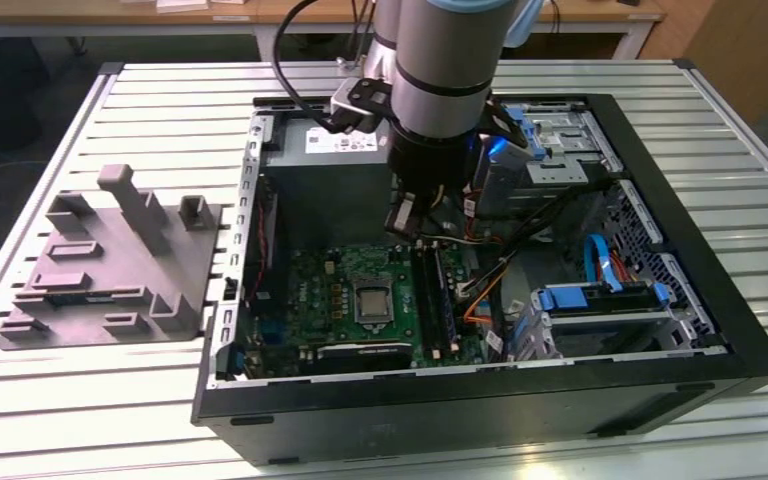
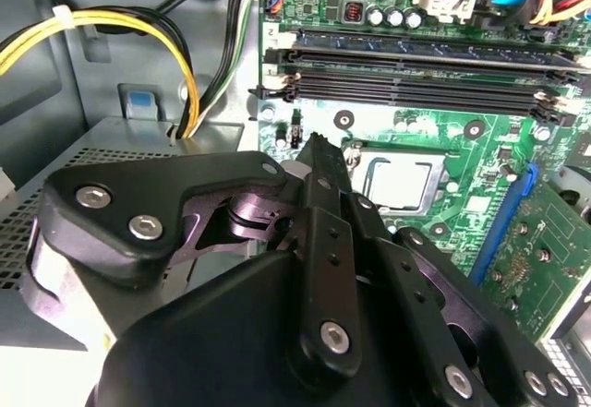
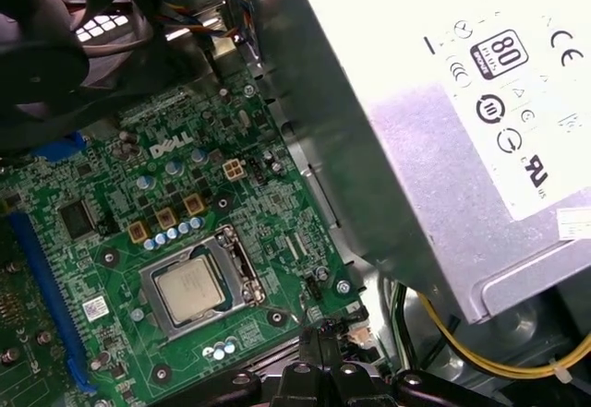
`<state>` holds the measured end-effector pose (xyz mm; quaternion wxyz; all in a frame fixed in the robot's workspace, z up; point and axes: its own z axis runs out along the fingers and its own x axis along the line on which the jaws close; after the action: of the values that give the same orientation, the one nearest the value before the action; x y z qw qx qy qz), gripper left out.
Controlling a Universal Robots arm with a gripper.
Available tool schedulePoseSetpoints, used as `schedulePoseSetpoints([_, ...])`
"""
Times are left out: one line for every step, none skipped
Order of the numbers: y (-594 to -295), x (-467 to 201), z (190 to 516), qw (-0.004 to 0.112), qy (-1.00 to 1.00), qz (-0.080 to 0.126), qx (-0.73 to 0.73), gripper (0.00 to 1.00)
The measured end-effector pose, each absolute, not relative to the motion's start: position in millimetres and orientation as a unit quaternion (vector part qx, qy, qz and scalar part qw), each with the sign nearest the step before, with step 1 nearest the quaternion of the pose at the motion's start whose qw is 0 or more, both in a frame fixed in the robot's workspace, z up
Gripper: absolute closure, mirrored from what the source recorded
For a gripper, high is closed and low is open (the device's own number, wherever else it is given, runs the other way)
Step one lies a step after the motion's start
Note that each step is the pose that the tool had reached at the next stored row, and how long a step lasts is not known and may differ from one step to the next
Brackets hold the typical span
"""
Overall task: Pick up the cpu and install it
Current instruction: 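Install the first cpu locking lever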
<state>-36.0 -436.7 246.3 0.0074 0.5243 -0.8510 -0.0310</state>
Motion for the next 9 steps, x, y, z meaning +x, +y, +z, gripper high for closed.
schedulePoseSetpoints([-436.3,-36.0,246.2,0.007,-0.851,-0.031,0.524,0.89])
schedulePoseSetpoints([-435.9,-36.0,246.0,0.007,-0.851,-0.031,0.524,0.89])
schedulePoseSetpoints([-435.7,-36.0,245.7,0.007,-0.851,-0.031,0.524,0.89])
schedulePoseSetpoints([-435.5,-36.0,245.6,0.007,-0.851,-0.031,0.524,0.89])
schedulePoseSetpoints([-435.2,-36.0,245.5,0.007,-0.851,-0.031,0.524,0.89])
schedulePoseSetpoints([-434.9,-36.0,245.3,0.007,-0.851,-0.031,0.524,0.89])
schedulePoseSetpoints([-434.6,-36.0,245.0,0.007,-0.851,-0.031,0.524,0.89])
schedulePoseSetpoints([-434.3,-36.0,244.8,0.007,-0.851,-0.031,0.524,0.89])
schedulePoseSetpoints([-434.0,-36.0,244.5,0.007,-0.851,-0.031,0.524,0.89])
